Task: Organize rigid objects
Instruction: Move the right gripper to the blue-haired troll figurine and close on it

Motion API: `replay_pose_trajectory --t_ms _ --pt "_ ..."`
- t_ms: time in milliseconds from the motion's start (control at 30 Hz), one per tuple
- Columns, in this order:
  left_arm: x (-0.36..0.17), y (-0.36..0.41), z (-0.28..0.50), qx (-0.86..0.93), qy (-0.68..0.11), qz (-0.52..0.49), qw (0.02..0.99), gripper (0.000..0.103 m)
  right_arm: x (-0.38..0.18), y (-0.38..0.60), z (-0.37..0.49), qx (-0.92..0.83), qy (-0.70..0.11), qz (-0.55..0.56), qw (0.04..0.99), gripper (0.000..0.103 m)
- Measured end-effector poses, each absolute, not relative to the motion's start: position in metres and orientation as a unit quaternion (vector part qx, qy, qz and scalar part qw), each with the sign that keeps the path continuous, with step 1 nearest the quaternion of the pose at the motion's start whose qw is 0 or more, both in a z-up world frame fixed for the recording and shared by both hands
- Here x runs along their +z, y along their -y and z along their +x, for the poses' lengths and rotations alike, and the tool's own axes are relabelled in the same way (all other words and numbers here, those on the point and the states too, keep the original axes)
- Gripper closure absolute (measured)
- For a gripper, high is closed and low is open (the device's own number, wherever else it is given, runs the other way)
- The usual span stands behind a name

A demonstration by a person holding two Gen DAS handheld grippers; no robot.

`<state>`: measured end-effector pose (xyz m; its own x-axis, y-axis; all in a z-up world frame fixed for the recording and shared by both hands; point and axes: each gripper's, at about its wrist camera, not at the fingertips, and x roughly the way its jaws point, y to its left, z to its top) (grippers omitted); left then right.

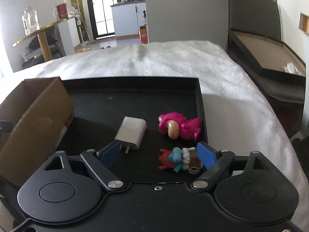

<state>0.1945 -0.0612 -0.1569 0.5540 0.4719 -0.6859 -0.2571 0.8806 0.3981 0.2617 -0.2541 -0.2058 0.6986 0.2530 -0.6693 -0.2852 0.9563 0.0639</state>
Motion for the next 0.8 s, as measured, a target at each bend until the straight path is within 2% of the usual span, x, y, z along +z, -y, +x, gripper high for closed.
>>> replay_pose_trajectory --t_ms 133,200,267,333,367,433,467,700,767,800 --pt "-0.157 0.063 0.196 0.213 -0.425 0.131 0.870 0.016 -0.217 0.258 0.272 0.133 -0.377 -0.021 0.916 0.036" --pt "-0.158 0.064 0.196 0.214 -0.425 0.134 0.869 0.016 -0.221 0.259 0.275 0.127 -0.375 -0.021 0.918 0.038" --pt "-0.158 0.065 0.197 0.213 -0.426 0.136 0.869 0.016 -0.222 0.256 0.274 0.126 -0.369 -0.031 0.920 0.048" --pt "-0.158 0.067 0.198 0.211 -0.426 0.137 0.869 0.016 -0.221 0.254 0.272 0.131 -0.364 -0.042 0.921 0.065" --pt "-0.159 0.067 0.198 0.211 -0.426 0.138 0.869 0.016 -0.221 0.254 0.272 0.134 -0.363 -0.047 0.921 0.068" --pt "-0.158 0.067 0.198 0.209 -0.426 0.137 0.870 0.016 -0.220 0.255 0.271 0.142 -0.363 -0.048 0.920 0.081" --pt "-0.159 0.067 0.198 0.209 -0.426 0.136 0.870 0.016 -0.220 0.255 0.270 0.145 -0.364 -0.048 0.919 0.082" --pt "-0.157 0.064 0.195 0.209 -0.422 0.133 0.872 0.016 -0.216 0.253 0.264 0.159 -0.373 -0.054 0.913 0.082" --pt "-0.156 0.062 0.194 0.211 -0.422 0.129 0.872 0.016 -0.213 0.253 0.264 0.158 -0.371 -0.045 0.914 0.075" --pt "-0.155 0.061 0.194 0.211 -0.421 0.128 0.873 0.016 -0.211 0.253 0.266 0.152 -0.370 -0.047 0.915 0.055"
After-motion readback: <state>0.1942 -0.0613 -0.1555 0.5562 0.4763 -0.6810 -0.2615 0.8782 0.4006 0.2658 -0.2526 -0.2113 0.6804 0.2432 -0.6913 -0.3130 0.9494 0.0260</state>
